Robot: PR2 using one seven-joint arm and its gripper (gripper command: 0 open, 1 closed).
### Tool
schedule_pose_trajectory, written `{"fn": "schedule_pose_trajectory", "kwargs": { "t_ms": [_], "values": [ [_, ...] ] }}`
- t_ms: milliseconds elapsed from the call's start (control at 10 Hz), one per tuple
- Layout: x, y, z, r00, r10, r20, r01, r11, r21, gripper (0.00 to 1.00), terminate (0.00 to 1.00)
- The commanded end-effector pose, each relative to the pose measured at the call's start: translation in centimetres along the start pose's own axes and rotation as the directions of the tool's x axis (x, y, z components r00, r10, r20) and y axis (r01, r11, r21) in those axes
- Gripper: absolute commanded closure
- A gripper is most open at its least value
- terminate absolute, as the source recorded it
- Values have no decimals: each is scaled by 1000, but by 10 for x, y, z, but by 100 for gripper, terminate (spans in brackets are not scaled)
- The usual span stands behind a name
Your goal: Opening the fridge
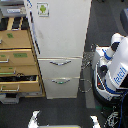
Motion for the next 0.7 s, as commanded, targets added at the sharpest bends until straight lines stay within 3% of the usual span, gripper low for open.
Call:
{"fn": "schedule_pose_trajectory", "kwargs": {
  "t_ms": [100, 400, 700],
  "values": [
    [104, 33, 32, 991, -103, 90, 97, 993, 62, 0, 0],
    [142, 39, 43, 991, -112, 68, 107, 991, 79, 0, 0],
    [203, 79, 58, 1000, 10, 4, -11, 983, 181, 0, 0]
  ]
}}
